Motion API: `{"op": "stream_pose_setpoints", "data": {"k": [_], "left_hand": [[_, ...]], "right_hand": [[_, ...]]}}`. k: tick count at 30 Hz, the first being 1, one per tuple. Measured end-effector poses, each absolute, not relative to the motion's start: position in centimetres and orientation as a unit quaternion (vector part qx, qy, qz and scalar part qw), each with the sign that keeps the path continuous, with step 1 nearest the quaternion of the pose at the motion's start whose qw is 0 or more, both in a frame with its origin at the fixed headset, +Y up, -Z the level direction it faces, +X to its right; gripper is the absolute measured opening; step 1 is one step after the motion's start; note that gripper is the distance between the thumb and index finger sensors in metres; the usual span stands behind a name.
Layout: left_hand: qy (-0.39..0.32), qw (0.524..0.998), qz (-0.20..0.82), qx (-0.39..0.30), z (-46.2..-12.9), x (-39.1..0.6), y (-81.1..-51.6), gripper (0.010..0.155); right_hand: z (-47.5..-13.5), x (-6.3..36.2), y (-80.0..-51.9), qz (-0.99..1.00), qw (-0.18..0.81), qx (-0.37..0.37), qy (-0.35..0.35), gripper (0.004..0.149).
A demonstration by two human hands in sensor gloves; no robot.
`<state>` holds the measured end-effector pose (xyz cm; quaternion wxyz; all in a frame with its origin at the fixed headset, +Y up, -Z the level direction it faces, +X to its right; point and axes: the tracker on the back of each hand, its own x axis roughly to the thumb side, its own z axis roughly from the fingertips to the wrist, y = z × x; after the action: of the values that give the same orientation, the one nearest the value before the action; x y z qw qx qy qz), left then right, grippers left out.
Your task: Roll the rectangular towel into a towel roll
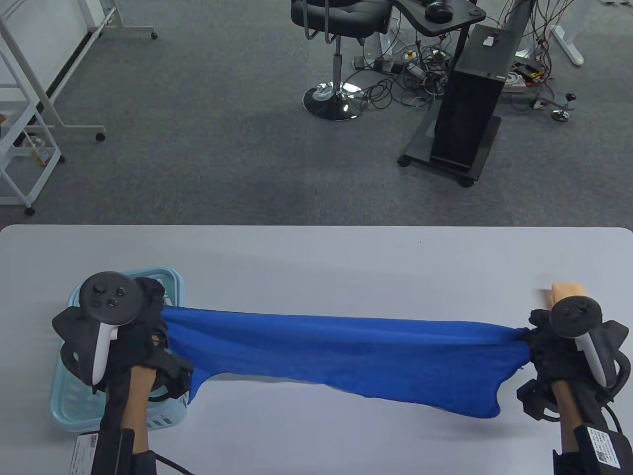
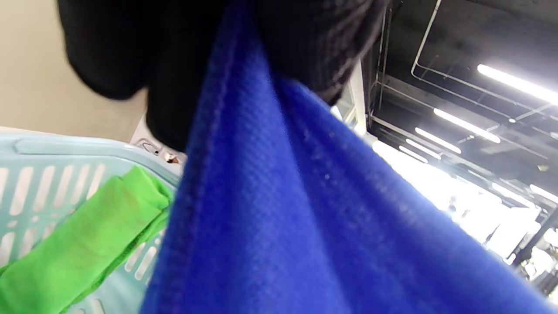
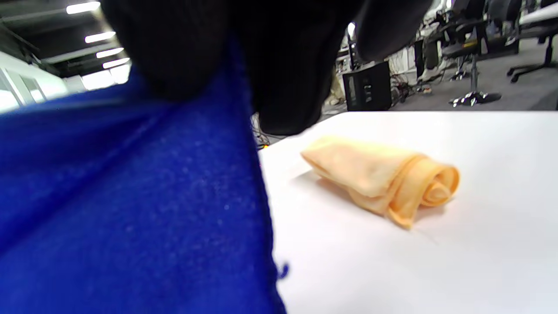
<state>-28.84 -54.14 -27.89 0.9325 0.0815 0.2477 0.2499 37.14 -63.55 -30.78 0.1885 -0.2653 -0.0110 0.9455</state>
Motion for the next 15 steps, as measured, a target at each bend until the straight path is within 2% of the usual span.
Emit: {"op": "stream_pose_setpoints", "data": {"k": [2,4,10,15], "left_hand": [[0.251,0.931,0.252,0.084,-27.8,-29.2,-54.4,0.040],[0.245,0.935,0.247,0.071,-27.9,-29.1,-54.7,0.041],[0.218,0.945,0.235,0.061,-28.8,-27.2,-55.6,0.040],[0.194,0.947,0.250,0.054,-29.3,-25.4,-56.3,0.041]], "right_hand": [[-30.7,37.4,-63.6,0.942,0.209,-0.263,-0.024,0.048],[-30.6,37.6,-63.6,0.933,0.248,-0.262,-0.024,0.047],[-30.9,37.1,-64.5,0.892,0.381,-0.240,0.032,0.043],[-30.8,36.4,-65.8,0.886,0.411,-0.208,0.056,0.044]]}}
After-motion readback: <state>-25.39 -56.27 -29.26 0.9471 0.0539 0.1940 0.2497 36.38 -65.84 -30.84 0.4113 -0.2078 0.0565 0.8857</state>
